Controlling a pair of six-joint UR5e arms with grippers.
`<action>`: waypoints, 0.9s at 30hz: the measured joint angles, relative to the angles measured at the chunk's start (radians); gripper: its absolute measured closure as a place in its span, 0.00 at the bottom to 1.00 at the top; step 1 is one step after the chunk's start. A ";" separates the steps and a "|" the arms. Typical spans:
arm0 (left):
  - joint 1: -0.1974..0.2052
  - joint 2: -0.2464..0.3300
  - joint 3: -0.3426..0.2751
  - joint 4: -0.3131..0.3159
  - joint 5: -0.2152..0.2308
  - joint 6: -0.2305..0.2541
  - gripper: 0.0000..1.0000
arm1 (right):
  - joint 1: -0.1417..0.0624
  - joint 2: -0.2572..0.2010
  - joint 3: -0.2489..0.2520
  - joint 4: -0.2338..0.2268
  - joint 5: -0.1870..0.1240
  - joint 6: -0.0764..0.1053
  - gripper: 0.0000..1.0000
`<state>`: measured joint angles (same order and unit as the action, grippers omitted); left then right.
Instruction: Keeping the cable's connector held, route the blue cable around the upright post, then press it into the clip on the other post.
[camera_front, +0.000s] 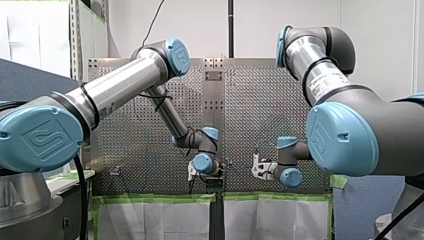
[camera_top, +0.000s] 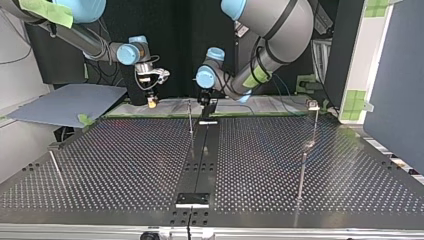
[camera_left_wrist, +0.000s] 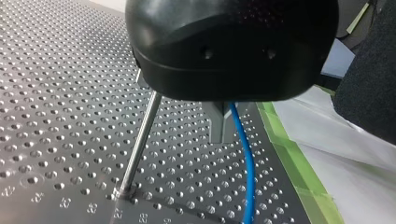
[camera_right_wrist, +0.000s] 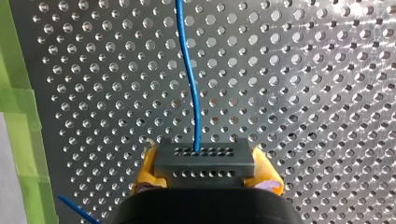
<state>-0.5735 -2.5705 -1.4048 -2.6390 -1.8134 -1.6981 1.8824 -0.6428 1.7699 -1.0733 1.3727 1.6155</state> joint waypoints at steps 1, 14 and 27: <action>0.002 0.000 0.000 0.001 0.003 -0.002 1.00 | -0.001 0.000 0.000 0.000 0.000 0.001 1.00; 0.019 0.000 0.044 0.016 0.025 -0.026 1.00 | -0.009 0.002 -0.009 -0.003 -0.001 0.009 1.00; 0.041 -0.001 0.073 -0.001 0.002 -0.045 1.00 | -0.018 0.023 -0.035 -0.001 -0.005 0.010 1.00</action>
<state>-0.5326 -2.5715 -1.3314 -2.6400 -1.8119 -1.7432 1.8642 -0.6199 1.7348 -1.0739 1.3675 1.6255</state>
